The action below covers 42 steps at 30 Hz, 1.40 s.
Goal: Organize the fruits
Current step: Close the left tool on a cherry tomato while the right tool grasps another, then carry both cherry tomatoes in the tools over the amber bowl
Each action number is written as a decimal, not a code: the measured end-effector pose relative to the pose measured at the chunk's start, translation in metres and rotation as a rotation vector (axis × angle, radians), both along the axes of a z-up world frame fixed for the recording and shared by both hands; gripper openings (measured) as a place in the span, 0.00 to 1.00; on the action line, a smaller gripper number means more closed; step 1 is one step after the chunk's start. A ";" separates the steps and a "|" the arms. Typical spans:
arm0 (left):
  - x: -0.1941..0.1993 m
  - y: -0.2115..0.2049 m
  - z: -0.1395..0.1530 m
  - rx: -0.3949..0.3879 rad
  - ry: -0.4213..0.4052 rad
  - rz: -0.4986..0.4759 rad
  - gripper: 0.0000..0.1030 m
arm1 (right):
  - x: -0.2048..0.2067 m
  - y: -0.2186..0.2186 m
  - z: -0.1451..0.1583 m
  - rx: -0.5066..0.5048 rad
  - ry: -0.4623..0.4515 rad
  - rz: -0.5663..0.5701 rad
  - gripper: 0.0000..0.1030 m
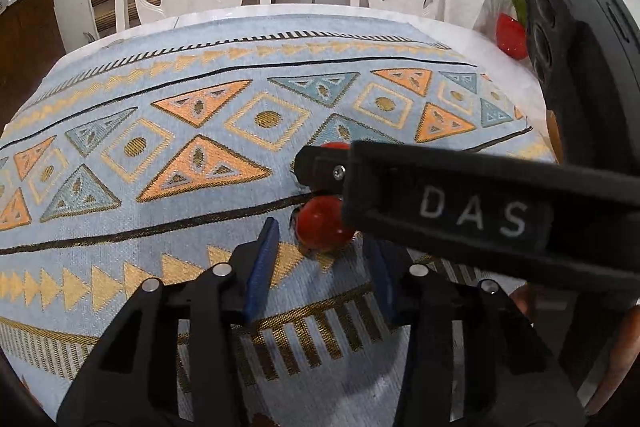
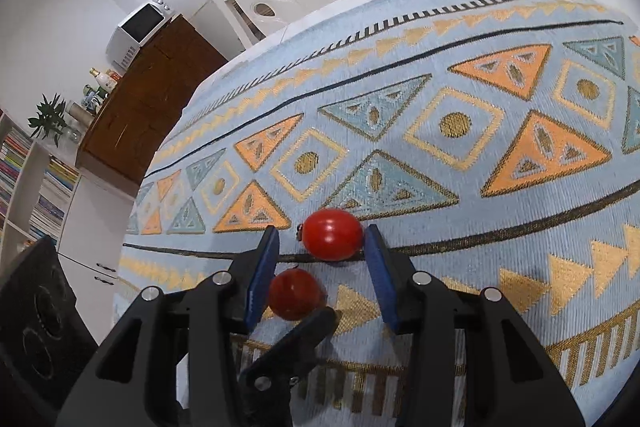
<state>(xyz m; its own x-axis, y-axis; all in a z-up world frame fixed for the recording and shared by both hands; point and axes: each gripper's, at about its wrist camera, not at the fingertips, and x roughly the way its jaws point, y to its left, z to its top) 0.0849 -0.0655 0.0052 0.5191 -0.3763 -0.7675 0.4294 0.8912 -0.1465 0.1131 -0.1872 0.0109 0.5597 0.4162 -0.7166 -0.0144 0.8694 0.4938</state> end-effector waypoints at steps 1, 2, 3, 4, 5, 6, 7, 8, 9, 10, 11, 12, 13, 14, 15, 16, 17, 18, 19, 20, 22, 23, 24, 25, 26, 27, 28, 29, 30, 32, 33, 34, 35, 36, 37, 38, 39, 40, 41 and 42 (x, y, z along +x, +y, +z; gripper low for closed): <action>0.000 0.000 0.000 -0.002 0.000 0.003 0.39 | 0.000 0.000 0.000 -0.003 -0.004 -0.001 0.43; 0.000 0.000 0.000 0.000 -0.001 0.006 0.39 | 0.001 0.001 0.000 -0.008 -0.008 -0.002 0.43; 0.001 0.001 0.000 0.001 -0.002 0.007 0.36 | 0.003 0.003 -0.001 -0.016 -0.012 -0.002 0.42; 0.001 0.001 0.000 0.002 -0.004 0.007 0.34 | 0.003 0.003 -0.002 -0.020 -0.015 -0.002 0.41; 0.002 0.001 -0.001 0.002 -0.004 0.006 0.29 | 0.003 0.004 -0.002 -0.030 -0.018 -0.003 0.36; 0.002 0.002 -0.001 0.000 -0.003 0.006 0.28 | 0.003 0.004 -0.003 -0.052 -0.022 -0.007 0.30; 0.002 0.003 -0.001 -0.006 -0.001 0.007 0.28 | 0.002 0.003 -0.003 -0.055 -0.026 -0.005 0.30; 0.002 0.003 -0.002 -0.009 0.000 0.007 0.28 | 0.001 0.001 -0.003 -0.048 -0.030 -0.005 0.30; 0.002 0.003 -0.002 -0.013 0.001 0.008 0.27 | 0.000 -0.001 -0.004 -0.039 -0.034 -0.008 0.30; 0.002 0.004 -0.002 -0.015 0.000 0.008 0.27 | 0.000 -0.002 -0.004 -0.031 -0.040 -0.009 0.30; 0.002 0.004 -0.001 -0.015 -0.001 0.008 0.27 | -0.001 -0.004 -0.004 -0.022 -0.044 -0.008 0.30; 0.002 0.003 -0.001 -0.016 -0.002 0.008 0.27 | -0.003 -0.006 -0.003 -0.001 -0.052 -0.004 0.30; 0.001 0.004 -0.001 -0.017 -0.003 0.008 0.27 | -0.004 -0.009 -0.003 0.017 -0.059 -0.002 0.30; 0.001 0.004 -0.001 -0.020 -0.002 0.007 0.27 | -0.006 -0.012 -0.004 0.032 -0.060 -0.003 0.30; 0.001 0.004 -0.001 -0.023 0.000 0.007 0.27 | -0.006 -0.013 -0.004 0.041 -0.058 -0.005 0.30; 0.001 0.005 -0.001 -0.026 0.001 0.008 0.27 | -0.007 -0.015 -0.005 0.051 -0.053 -0.008 0.30; 0.001 0.004 -0.001 -0.027 0.002 0.008 0.27 | -0.007 -0.016 -0.005 0.060 -0.050 -0.010 0.30; 0.001 0.005 -0.001 -0.027 0.001 0.008 0.27 | -0.006 -0.018 -0.006 0.074 -0.047 -0.009 0.30; 0.001 0.005 -0.001 -0.028 0.001 0.008 0.27 | -0.006 -0.020 -0.007 0.085 -0.045 -0.008 0.30; 0.000 0.004 -0.001 -0.029 0.001 0.008 0.27 | -0.006 -0.021 -0.007 0.090 -0.043 -0.011 0.30; 0.000 0.005 -0.001 -0.031 0.002 0.008 0.27 | -0.007 -0.021 -0.007 0.092 -0.043 -0.015 0.30; 0.000 0.004 -0.001 -0.031 0.002 0.008 0.27 | -0.007 -0.021 -0.007 0.089 -0.044 -0.016 0.30; 0.000 0.004 -0.001 -0.032 0.003 0.009 0.27 | -0.007 -0.020 -0.007 0.084 -0.046 -0.016 0.30; 0.000 0.004 -0.001 -0.034 0.004 0.009 0.27 | -0.008 -0.020 -0.006 0.080 -0.048 -0.016 0.30; 0.000 0.004 -0.001 -0.036 0.004 0.009 0.27 | -0.008 -0.019 -0.005 0.075 -0.054 -0.018 0.30; 0.000 0.004 -0.001 -0.037 0.004 0.009 0.27 | -0.011 -0.020 -0.002 0.061 -0.067 -0.027 0.30; 0.000 0.004 -0.001 -0.038 0.002 0.010 0.27 | -0.012 -0.019 0.000 0.049 -0.074 -0.033 0.30; -0.001 0.005 0.000 -0.038 -0.006 0.015 0.27 | -0.014 -0.019 0.003 0.037 -0.083 -0.042 0.30; -0.002 0.006 0.001 -0.039 -0.012 0.016 0.27 | -0.016 -0.021 0.005 0.026 -0.088 -0.055 0.30; -0.005 0.006 0.005 -0.049 -0.034 0.012 0.27 | -0.020 -0.026 0.010 0.020 -0.090 -0.074 0.30; -0.008 0.007 0.007 -0.050 -0.047 0.011 0.27 | -0.023 -0.030 0.013 0.031 -0.090 -0.082 0.30; -0.010 0.006 0.009 -0.047 -0.058 0.010 0.27 | -0.026 -0.033 0.017 0.042 -0.095 -0.087 0.30; -0.012 0.005 0.012 -0.043 -0.069 0.007 0.27 | -0.032 -0.038 0.022 0.054 -0.106 -0.091 0.30; -0.014 0.005 0.015 -0.042 -0.075 0.006 0.27 | -0.038 -0.042 0.028 0.055 -0.118 -0.096 0.30; -0.016 0.004 0.018 -0.042 -0.079 0.005 0.27 | -0.044 -0.046 0.033 0.051 -0.128 -0.101 0.30; -0.020 0.002 0.024 -0.039 -0.090 0.002 0.27 | -0.050 -0.050 0.038 0.048 -0.138 -0.103 0.30; -0.024 -0.001 0.030 -0.036 -0.102 -0.002 0.27 | -0.059 -0.056 0.046 0.044 -0.154 -0.108 0.30; -0.027 -0.004 0.034 -0.034 -0.111 -0.006 0.27 | -0.065 -0.061 0.052 0.040 -0.164 -0.114 0.30; -0.032 -0.008 0.042 -0.032 -0.127 -0.014 0.27 | -0.068 -0.064 0.058 0.035 -0.174 -0.119 0.30; -0.037 -0.013 0.049 -0.029 -0.144 -0.022 0.27 | -0.075 -0.071 0.067 0.026 -0.192 -0.125 0.30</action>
<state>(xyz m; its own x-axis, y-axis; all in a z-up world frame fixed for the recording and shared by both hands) 0.0479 -0.0789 0.0540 0.6145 -0.4095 -0.6743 0.4669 0.8777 -0.1076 0.0385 -0.2577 0.0776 0.7330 0.3519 -0.5821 -0.0029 0.8574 0.5146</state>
